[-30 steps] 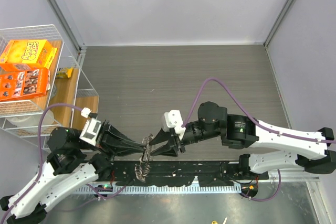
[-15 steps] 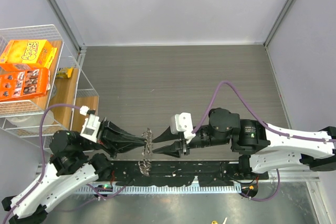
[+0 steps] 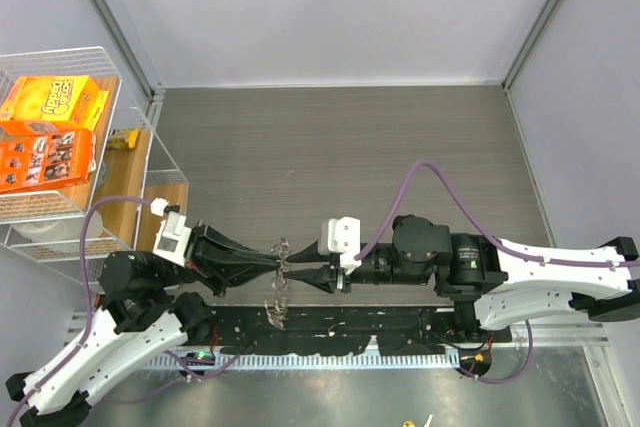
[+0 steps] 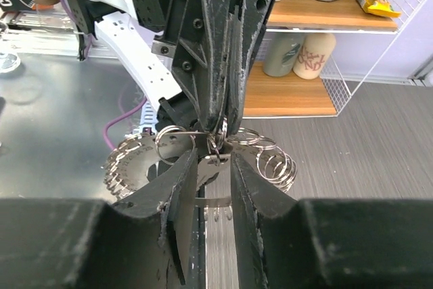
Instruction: Put the keys on the keyring
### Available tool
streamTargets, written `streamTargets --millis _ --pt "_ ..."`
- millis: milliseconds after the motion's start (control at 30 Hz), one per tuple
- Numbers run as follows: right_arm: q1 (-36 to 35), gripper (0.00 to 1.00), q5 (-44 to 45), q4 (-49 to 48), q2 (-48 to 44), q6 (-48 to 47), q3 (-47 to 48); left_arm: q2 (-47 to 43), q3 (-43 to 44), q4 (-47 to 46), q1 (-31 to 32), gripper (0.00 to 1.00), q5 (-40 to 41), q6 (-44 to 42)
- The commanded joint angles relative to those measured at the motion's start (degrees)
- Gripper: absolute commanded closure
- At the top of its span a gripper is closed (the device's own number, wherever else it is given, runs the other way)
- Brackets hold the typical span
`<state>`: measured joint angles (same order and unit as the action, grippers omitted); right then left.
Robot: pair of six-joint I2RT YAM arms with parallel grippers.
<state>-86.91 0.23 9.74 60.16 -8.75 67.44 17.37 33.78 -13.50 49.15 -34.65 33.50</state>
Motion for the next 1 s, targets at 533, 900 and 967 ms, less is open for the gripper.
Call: streamTargets --millis 533,900,967 --pt "-0.62 0.71 0.65 -7.10 0.13 -1.35 -0.73 -1.02 0.14 -6.37 0.16 1.00 2.13 1.22" --pt "-0.62 0.78 -1.37 -6.75 1.80 -1.62 0.68 -1.19 0.32 -6.81 0.16 1.00 2.49 1.22" --pt "-0.62 0.80 -1.46 -7.01 1.98 -1.88 0.76 -1.19 0.15 -6.98 0.16 1.00 2.40 1.31"
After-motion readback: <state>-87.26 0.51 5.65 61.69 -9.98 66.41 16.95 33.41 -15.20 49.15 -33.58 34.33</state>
